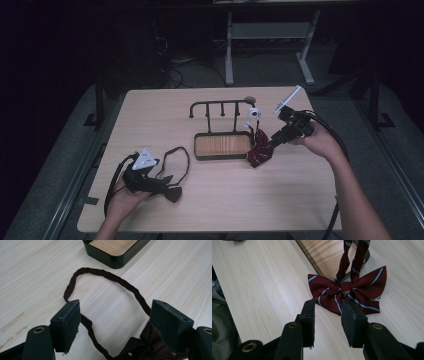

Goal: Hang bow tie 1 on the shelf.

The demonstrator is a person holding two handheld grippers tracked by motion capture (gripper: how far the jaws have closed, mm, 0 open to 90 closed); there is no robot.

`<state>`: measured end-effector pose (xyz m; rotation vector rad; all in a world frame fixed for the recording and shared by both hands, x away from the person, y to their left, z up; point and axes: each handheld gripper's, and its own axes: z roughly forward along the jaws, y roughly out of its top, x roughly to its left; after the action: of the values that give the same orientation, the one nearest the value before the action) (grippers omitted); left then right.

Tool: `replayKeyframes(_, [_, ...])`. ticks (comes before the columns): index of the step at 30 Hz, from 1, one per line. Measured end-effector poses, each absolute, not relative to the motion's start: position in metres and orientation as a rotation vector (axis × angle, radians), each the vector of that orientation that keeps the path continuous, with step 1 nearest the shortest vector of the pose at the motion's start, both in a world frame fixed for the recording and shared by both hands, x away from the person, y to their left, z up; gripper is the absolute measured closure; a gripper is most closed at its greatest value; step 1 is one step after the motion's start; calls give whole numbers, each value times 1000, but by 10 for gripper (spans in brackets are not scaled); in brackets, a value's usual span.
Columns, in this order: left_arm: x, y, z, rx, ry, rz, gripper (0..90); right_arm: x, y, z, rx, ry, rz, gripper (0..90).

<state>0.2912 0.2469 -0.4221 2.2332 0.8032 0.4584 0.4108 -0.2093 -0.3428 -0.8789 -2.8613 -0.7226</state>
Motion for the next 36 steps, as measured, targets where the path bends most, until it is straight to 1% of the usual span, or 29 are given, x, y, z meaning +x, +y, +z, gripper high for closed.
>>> replayKeyframes(13, [291,247,-423,2233,805,453,250,405,-217,-357,-902,-2826,-740,600])
replayKeyframes(19, [291,247,-422,2231,801,451,250,399,-222,-367,-918,-2811,-753,564])
replayKeyframes(36, [292,246,-424,2235,803,450,250,383,-228,-387,-929,-2807,-752,536])
